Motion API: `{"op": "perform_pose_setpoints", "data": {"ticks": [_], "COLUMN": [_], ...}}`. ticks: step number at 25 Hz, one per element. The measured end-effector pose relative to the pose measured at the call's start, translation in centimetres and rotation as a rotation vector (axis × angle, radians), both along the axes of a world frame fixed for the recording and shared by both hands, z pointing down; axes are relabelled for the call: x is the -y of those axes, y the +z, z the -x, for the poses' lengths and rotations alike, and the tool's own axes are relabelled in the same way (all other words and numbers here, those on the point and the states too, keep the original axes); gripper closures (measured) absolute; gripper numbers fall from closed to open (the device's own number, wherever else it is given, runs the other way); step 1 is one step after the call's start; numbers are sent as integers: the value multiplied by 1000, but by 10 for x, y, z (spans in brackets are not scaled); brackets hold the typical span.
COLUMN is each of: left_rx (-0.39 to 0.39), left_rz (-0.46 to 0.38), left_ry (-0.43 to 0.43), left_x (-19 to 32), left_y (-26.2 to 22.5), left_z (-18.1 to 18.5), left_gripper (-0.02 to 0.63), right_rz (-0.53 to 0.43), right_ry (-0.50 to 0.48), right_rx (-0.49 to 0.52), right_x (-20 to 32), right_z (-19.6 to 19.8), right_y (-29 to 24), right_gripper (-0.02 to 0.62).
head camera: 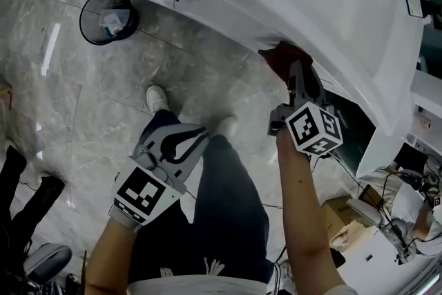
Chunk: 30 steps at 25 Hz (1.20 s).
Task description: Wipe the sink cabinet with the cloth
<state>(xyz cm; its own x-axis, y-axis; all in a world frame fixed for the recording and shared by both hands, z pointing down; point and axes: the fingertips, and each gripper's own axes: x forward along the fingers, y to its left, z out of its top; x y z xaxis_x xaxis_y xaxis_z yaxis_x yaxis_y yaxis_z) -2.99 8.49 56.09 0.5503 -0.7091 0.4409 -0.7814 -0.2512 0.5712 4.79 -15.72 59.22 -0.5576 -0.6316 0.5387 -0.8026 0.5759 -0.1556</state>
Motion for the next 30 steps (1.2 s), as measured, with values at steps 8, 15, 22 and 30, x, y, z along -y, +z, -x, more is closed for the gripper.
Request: {"op": "perform_pose_setpoints", "data": {"ticks": [8,15,22,30], "left_rx": [13,72,62,65], "left_rz": [-38,-99,-145,-231], "left_ry": [-76,-101,-82,-49], "left_x": [1,21,43,74], "left_y": [-35,-94,-163,-241], "left_z": [8,18,0,-14], "left_gripper": [594,594,594,594], "right_rz": [22,-28,-67,-96], "right_ry": [-165,-274,-408,-424], "right_rx": [28,112,179,253], "right_x": [-58,-81,-101,-105], "right_z": [14,27,22,-8], "right_y": [-41,-123,-218,-297], "right_gripper": [546,546,546,546]}}
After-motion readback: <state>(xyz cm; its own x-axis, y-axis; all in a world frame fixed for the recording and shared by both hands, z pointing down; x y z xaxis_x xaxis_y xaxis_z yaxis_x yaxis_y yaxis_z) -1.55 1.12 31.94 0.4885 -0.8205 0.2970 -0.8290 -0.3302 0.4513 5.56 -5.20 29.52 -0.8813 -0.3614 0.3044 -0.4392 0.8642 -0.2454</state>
